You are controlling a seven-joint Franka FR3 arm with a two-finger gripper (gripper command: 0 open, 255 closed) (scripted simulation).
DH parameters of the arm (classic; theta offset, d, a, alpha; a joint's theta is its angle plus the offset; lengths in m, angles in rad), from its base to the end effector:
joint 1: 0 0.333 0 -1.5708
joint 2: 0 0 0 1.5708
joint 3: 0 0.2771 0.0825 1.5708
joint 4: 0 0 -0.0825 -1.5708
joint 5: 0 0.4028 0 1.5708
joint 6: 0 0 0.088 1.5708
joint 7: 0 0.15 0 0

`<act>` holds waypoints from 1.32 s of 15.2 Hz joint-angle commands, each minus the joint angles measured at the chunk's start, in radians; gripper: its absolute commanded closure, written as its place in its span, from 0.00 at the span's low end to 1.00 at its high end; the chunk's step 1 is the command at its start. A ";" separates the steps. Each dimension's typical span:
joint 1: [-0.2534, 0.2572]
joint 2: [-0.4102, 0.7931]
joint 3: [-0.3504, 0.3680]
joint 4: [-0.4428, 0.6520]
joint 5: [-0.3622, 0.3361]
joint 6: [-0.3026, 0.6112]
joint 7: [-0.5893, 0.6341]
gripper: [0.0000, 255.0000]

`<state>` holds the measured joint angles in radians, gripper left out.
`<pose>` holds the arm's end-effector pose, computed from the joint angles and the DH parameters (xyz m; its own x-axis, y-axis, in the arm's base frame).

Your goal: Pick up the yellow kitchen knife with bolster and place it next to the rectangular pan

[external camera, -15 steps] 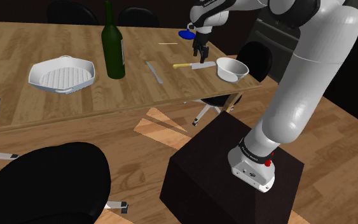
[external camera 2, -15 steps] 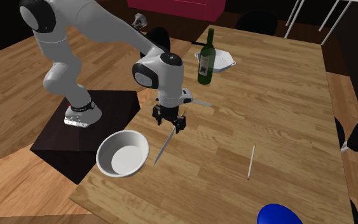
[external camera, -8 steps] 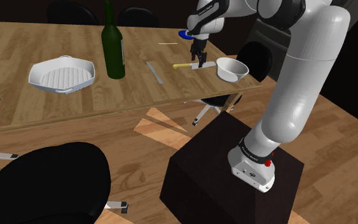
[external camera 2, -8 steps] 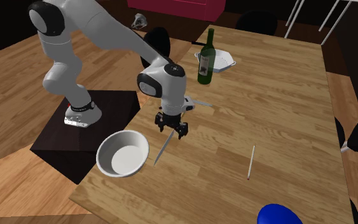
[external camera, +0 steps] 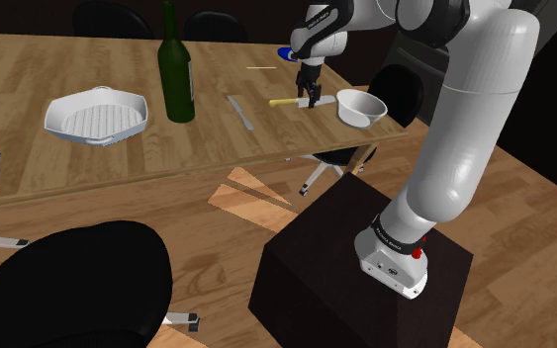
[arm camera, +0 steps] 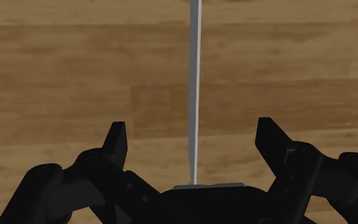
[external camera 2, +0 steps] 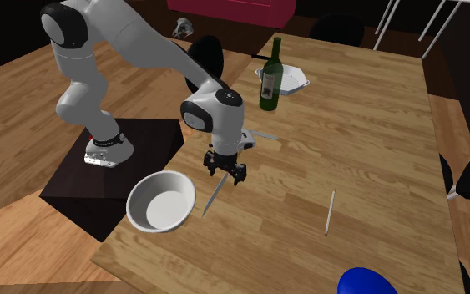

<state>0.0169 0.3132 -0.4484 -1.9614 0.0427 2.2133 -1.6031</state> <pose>0.5513 -0.2521 0.2365 0.3936 0.9139 -0.0994 0.9167 -0.3983 -0.0320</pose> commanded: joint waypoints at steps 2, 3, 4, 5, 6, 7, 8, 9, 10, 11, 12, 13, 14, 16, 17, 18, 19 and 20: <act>0.000 0.000 0.000 0.000 0.000 0.000 0.000 1.00; 0.000 0.000 0.000 0.000 0.000 0.000 0.000 1.00; 0.000 0.000 0.000 0.000 0.000 0.000 0.000 1.00; 0.000 0.000 0.000 0.000 0.000 0.000 0.000 1.00; 0.000 0.000 0.000 0.000 0.000 0.000 0.000 1.00; 0.000 0.000 0.000 0.000 0.000 0.000 0.000 1.00; 0.000 0.000 0.000 0.000 0.000 0.000 0.000 1.00; 0.000 0.000 0.000 0.000 0.000 0.000 0.000 1.00; 0.000 0.000 0.000 0.000 0.000 0.000 0.000 1.00; 0.000 0.000 0.000 0.000 0.000 0.000 0.000 1.00; 0.001 -0.008 -0.002 0.004 -0.004 -0.011 0.002 1.00; 0.003 -0.015 -0.003 0.009 -0.008 -0.023 0.003 1.00; 0.004 -0.022 -0.005 0.014 -0.011 -0.034 0.005 1.00; 0.007 -0.037 -0.007 0.024 -0.018 -0.058 0.008 1.00; 0.008 -0.043 -0.009 0.030 -0.021 -0.069 0.009 1.00; 0.009 -0.050 -0.010 0.035 -0.025 -0.081 0.010 1.00; 0.010 -0.057 -0.011 0.041 -0.028 -0.093 0.012 1.00; 0.011 -0.063 -0.012 0.047 -0.031 -0.105 0.013 1.00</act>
<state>0.0262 0.2586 -0.4589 -1.9195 0.0161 2.1217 -1.5924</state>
